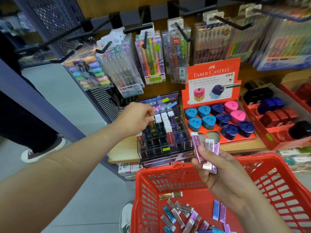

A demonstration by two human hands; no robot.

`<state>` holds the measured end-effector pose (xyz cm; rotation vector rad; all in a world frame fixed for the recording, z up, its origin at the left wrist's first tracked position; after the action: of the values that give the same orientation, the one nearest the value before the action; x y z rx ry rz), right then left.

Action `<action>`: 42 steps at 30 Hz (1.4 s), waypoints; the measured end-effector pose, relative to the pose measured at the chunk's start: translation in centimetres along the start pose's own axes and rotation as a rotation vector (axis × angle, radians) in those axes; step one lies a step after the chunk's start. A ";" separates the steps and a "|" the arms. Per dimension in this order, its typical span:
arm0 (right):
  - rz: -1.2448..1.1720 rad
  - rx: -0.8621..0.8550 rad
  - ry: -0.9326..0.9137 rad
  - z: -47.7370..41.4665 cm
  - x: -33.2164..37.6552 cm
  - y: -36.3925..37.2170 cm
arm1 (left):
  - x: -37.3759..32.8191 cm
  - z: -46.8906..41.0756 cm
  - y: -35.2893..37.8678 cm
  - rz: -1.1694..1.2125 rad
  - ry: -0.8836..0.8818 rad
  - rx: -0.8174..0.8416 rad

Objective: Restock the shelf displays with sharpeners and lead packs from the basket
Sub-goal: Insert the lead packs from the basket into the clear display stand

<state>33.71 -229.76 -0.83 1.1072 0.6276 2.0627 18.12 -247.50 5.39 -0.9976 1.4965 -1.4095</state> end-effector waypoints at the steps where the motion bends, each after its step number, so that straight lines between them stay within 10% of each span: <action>1: 0.003 -0.005 -0.002 0.0 0.0 -0.1 | 0.1 0.0 0.0 -0.010 0.002 0.001; 16: 0.157 0.020 -0.077 -1.0 -0.7 -0.2 | -1.4 1.0 1.8 -0.209 0.038 -0.036; 22: 0.271 -0.032 -0.162 -0.8 0.1 -0.3 | -5.0 2.3 0.1 0.824 -0.103 0.478; 42: -0.096 0.039 -0.049 -0.8 0.4 -1.9 | -4.5 1.3 -0.5 0.201 0.007 0.064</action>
<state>33.53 -228.35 -2.34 1.1243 0.6856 1.9437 20.91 -243.73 6.05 -0.7804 1.5026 -1.3100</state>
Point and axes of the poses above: each hand's wrist, its own z-axis away from the middle knuckle, its own y-axis out of the palm, x = y × z, the point moved 8 cm from there along -z, towards the middle knuckle, and after that the axes turned 11 degrees about -z, right-handed, at the moved point
